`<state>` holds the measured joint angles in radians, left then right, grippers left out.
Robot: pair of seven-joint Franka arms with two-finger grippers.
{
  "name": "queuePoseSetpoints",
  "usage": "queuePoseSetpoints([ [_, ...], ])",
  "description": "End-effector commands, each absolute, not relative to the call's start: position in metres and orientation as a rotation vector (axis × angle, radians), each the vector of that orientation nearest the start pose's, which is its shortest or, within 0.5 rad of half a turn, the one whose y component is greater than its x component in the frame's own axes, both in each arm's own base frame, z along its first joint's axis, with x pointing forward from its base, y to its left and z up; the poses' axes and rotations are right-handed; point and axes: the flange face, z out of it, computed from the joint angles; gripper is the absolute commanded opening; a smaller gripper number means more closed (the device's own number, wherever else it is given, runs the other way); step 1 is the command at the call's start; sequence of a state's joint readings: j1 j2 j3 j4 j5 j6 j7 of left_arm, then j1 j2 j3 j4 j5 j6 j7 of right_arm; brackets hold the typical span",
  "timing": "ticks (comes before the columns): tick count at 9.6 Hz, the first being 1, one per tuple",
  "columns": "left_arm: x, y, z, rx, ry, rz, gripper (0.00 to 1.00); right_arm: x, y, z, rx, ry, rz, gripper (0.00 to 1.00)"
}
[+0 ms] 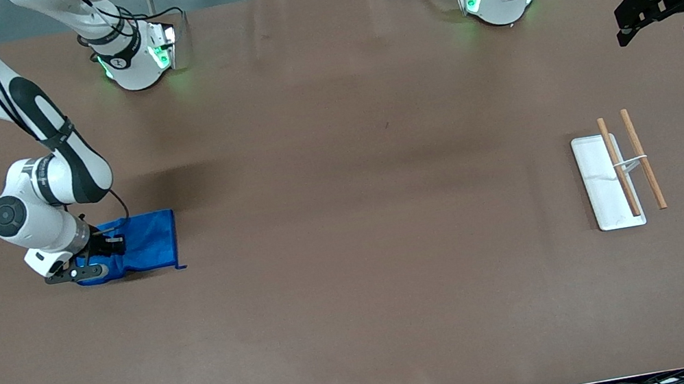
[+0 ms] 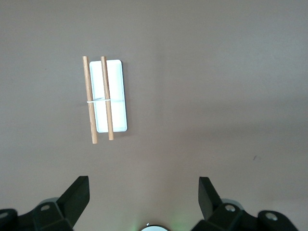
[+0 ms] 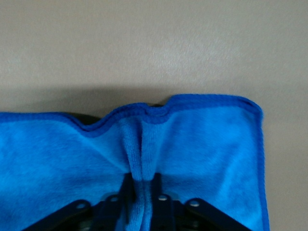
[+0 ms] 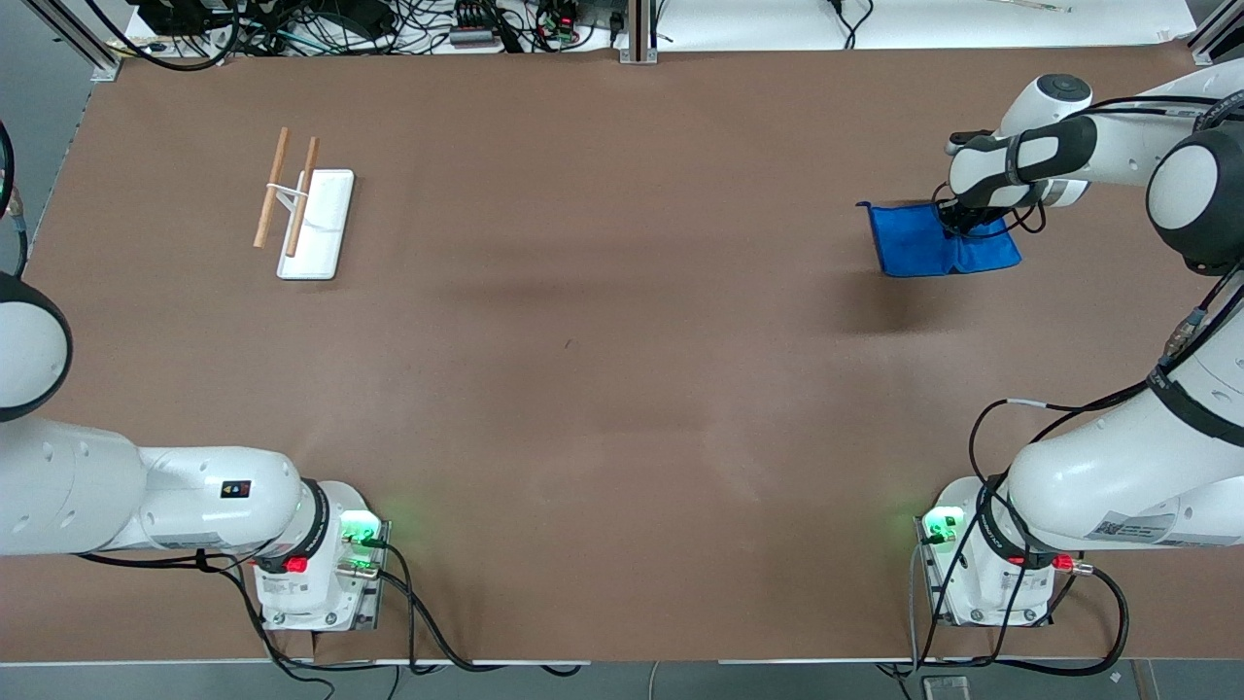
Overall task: Right arm passes towel to left arm to hang
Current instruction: 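Lift the towel with the right gripper while the left gripper approaches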
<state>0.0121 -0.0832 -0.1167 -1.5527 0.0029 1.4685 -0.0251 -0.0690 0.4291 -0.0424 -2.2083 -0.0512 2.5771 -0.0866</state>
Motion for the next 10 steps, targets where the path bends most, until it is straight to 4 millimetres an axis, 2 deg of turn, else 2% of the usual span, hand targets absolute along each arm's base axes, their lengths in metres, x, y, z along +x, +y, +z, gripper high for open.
queuePoseSetpoints([
  [1,0.515,-0.050,0.649,-3.125,0.122,0.122,1.00,0.561,-0.058,0.214,-3.164,-0.010,0.228,0.00],
  [3,0.513,-0.046,0.648,-3.128,0.115,0.154,1.00,0.590,-0.054,0.265,-3.096,0.043,0.377,0.00],
  [4,0.514,-0.035,0.646,-3.180,0.076,0.178,1.00,0.603,-0.050,0.296,-3.079,0.048,0.422,0.00],
  [5,0.518,-0.026,0.641,-3.256,0.066,0.201,1.00,0.614,-0.034,0.330,-3.077,0.029,0.423,0.00],
  [6,0.528,-0.018,0.618,-3.336,0.098,0.278,1.00,0.624,-0.013,0.359,-3.087,0.041,0.400,0.00],
  [7,0.535,-0.026,0.587,-3.431,0.134,0.370,1.00,0.629,0.019,0.376,-3.090,0.055,0.386,0.00],
  [8,0.546,-0.033,0.558,-3.558,0.089,0.399,1.00,0.630,0.059,0.385,-3.084,0.074,0.358,0.00],
  [9,0.554,-0.045,0.538,-3.676,0.031,0.344,1.00,0.627,0.104,0.390,-3.065,0.094,0.337,0.00],
  [10,0.560,-0.067,0.518,-3.778,0.009,0.317,1.00,0.622,0.157,0.399,-2.996,0.105,0.286,0.00],
])
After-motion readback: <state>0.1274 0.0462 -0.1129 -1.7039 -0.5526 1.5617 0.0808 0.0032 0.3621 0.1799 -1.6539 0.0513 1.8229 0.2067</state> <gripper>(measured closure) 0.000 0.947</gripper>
